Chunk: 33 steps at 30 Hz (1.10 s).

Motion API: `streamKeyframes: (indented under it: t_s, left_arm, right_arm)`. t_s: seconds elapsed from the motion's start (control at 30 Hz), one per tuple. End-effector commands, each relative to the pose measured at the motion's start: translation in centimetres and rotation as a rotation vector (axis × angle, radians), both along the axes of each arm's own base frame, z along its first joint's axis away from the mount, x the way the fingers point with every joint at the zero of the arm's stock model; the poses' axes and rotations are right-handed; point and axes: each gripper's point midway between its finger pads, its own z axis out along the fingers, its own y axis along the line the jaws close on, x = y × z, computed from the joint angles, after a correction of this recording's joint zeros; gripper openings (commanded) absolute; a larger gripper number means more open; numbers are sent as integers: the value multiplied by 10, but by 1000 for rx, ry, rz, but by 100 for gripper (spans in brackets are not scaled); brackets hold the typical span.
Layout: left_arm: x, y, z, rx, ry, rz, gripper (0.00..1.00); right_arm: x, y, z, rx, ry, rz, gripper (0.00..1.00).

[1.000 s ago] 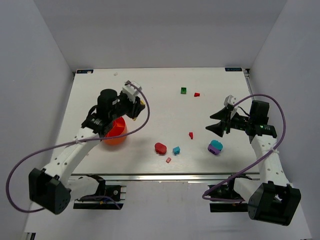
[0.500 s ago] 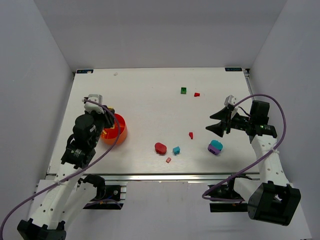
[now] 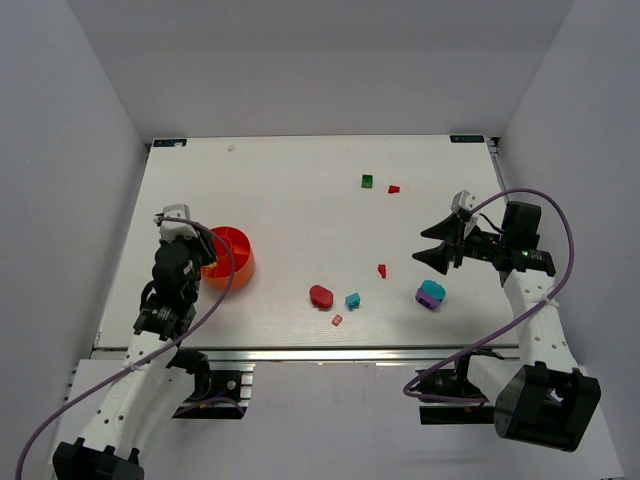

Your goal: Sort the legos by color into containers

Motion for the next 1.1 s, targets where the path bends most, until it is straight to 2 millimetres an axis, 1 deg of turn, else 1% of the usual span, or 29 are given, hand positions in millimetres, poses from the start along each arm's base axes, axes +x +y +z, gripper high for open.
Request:
streamKeyframes:
  t_s: [0.0,0.07,0.1,0.13,0.2,0.23,0.27,0.3,0.33,0.43,0.47,0.5,0.53,0.57,0.67,0.73,0.77,0.83,0.9,1.07]
  left_arm:
    - [8,7,13,12,-56,20,7]
    - [10,16,8,21,-45,45,6]
    - [10,18,3,21,-35,47,6]
    - [13,15,0,20,-26,22,6]
    - [16,15,0,18,-35,2,5]
    - [17,9,-2,11,-28,-42,5]
    - [17,9,-2,7,-28,-47,5]
    - [20,12,5,2,-57,-46,5]
    - [20,8,6,1,-64,-75,5]
    - [23,11,3,-1,-58,-88,5]
    - [25,10,-1,-6,-47,-106,5]
    - [26,16,-2,1,-42,-87,5]
    - [27,12,-3,-4,-41,-123,5]
    - [28,10,-7,-11,-23,-144,5]
    - [29,13,-13,-23,-9,-157,5]
    - [30,11,-15,-32,0,-192,5]
    - [31,14,-16,-35,3,-192,5]
    - [32,10,-21,-46,25,-222,5]
    - [32,15,-27,-53,35,-210,5]
    - [34,15,-33,-64,40,-229,5]
  right_arm:
    - [-7,2,5,21,-23,29,68]
    - [-8,2,5,23,-13,32,68]
    - [-8,2,5,22,-22,36,68]
    - [-8,2,4,24,-19,36,68]
    - [-10,2,5,28,-19,45,68]
    - [-10,2,5,30,-18,43,68]
    - [-11,2,4,33,-9,44,67]
    - [-11,2,6,38,-13,50,68]
    - [-11,2,6,37,-15,51,68]
    - [-12,1,6,40,-16,55,68]
    - [-13,1,6,43,-15,55,68]
    - [-13,1,6,44,-12,57,68]
    - [-13,1,6,44,-14,56,68]
    - [-13,1,7,44,-22,59,68]
    - [-14,0,6,49,-16,62,68]
    - [-15,0,6,53,-8,63,68]
    - [-15,0,7,54,-11,65,68]
    - [-15,-1,6,56,-6,66,68]
    - [-15,-1,7,56,-11,68,68]
    - [-16,-2,9,64,-12,68,68]
